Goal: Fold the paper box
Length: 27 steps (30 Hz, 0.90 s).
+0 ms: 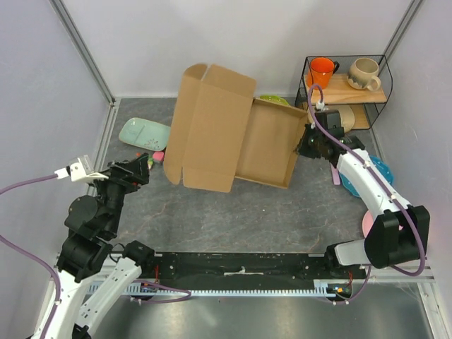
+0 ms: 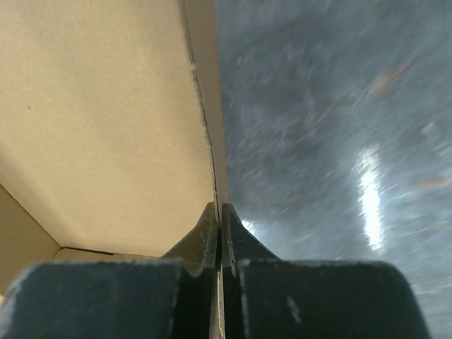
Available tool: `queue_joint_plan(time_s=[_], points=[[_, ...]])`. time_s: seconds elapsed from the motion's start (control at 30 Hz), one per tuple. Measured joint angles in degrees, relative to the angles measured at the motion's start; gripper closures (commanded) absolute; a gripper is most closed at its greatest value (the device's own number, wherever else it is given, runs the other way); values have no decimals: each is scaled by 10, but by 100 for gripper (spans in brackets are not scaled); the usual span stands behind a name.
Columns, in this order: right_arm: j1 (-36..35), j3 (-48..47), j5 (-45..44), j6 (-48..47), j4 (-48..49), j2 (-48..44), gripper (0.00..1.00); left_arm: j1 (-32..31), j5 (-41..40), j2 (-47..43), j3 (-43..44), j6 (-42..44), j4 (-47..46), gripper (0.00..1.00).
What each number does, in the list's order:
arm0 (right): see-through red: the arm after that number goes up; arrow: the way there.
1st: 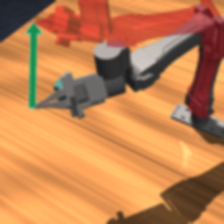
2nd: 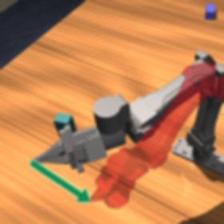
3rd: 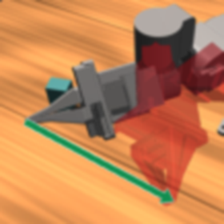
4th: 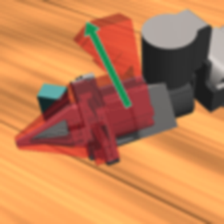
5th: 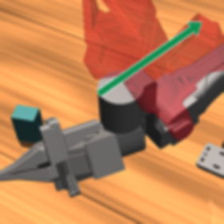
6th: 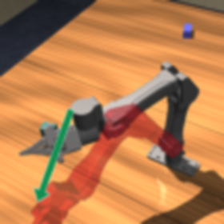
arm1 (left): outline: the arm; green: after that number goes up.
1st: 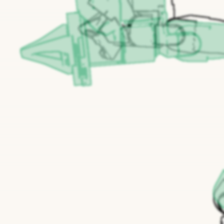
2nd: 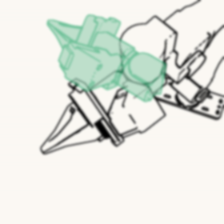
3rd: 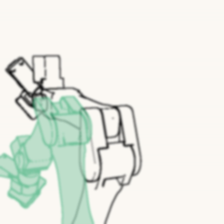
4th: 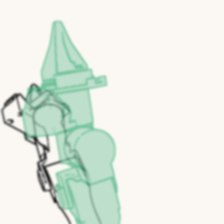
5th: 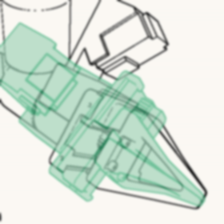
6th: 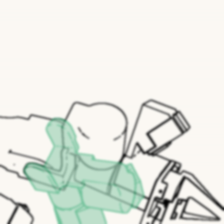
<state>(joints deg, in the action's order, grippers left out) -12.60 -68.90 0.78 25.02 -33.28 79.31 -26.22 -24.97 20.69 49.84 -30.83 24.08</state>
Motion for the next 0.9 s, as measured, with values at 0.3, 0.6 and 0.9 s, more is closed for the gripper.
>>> queue_joint_plan(time_s=[0.3, 0.6, 0.9], points=[[-3, 143, 80, 245, 43, -40, 100, 0, 31, -27, -68, -30, 3, 18], [-53, 172, -18, 403, 13, -42, 100, 0, 64, -24, -112, -56, 2, 21], [-199, 202, -84, 602, -20, 44, 100, 0, 102, -20, -169, -92, 3, 25]])
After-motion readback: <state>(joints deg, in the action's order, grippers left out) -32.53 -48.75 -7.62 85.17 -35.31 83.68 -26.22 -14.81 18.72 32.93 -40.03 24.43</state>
